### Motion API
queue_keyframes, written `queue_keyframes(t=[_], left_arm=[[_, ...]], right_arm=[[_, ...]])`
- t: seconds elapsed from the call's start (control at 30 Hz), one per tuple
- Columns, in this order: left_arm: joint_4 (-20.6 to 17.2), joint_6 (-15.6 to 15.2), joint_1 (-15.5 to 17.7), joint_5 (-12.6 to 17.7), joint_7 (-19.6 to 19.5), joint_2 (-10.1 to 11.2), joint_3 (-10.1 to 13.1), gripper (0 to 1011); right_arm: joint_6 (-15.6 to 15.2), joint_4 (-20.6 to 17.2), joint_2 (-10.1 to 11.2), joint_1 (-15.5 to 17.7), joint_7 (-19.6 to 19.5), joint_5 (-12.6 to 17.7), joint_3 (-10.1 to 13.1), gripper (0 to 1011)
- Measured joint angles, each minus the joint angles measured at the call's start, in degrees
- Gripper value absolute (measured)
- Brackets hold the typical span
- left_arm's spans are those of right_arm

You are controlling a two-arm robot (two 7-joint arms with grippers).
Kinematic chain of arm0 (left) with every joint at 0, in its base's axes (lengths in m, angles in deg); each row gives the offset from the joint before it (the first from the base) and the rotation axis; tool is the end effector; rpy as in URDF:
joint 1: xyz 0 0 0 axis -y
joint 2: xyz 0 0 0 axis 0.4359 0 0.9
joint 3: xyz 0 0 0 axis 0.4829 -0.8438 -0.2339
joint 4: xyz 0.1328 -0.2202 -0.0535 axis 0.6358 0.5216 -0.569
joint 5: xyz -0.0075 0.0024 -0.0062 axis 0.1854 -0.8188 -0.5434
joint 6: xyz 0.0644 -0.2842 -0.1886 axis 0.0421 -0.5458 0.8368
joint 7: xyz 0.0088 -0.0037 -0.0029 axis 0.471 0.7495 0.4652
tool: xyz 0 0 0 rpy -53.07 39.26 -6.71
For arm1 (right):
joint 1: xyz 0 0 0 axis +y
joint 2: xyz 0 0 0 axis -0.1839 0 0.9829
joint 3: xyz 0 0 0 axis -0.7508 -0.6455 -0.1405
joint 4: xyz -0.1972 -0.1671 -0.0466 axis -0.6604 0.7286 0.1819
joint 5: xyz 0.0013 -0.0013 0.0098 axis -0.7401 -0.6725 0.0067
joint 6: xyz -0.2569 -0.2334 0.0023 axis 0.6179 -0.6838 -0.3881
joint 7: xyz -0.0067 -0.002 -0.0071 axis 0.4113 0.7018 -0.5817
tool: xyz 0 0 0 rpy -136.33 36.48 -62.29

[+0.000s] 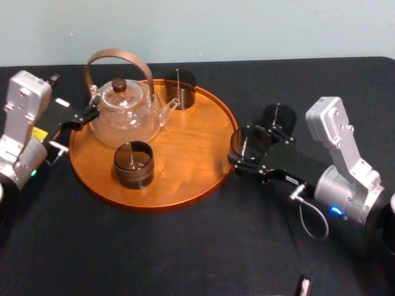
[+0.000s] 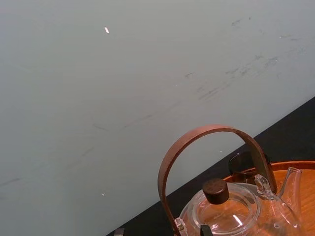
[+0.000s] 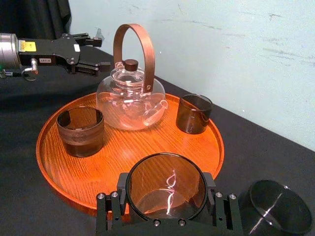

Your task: Pick up the glass from the table and place it on the tray.

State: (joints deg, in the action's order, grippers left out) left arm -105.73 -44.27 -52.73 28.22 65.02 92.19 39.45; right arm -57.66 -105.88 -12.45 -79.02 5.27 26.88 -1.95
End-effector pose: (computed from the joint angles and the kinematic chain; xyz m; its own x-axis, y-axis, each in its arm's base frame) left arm 0.3898 0.0569 -0.2874 0.2922 0.8803 0.3736 -0.9553 0.2872 0.0703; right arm 0.3429 0.0016 -0.2609 0.6985 -0.7058 0.1181 0.7113 0.6667 -0.2225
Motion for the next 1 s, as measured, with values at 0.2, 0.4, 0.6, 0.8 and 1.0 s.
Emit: queue_keyframes(t=[0.2,0.4,0.6,0.8,1.0], left_arm=[[0.0,0.0,0.0,0.0,0.0,0.0,0.0,1001],[0.0,0.0,0.0,0.0,0.0,0.0,0.0,1001],[0.0,0.0,0.0,0.0,0.0,0.0,0.0,1001],[0.0,0.0,0.0,0.0,0.0,0.0,0.0,1001],[0.0,0.0,0.0,0.0,0.0,0.0,0.0,1001]], right_arm=[[-0.6,0.5,-0.4,-1.5,0.1,-0.1,-0.9,905],[-0.8,1.9,-1.1,-3.3,0.5,-0.1,-2.0,905],[-0.9,3.8,-2.1,-5.5,1.2,-0.4,-3.7,905],[-0.5,6.2,-3.4,-7.9,1.8,-1.0,-5.5,905],[-0.1,8.5,-4.7,-10.0,2.3,-1.6,-7.1,905]])
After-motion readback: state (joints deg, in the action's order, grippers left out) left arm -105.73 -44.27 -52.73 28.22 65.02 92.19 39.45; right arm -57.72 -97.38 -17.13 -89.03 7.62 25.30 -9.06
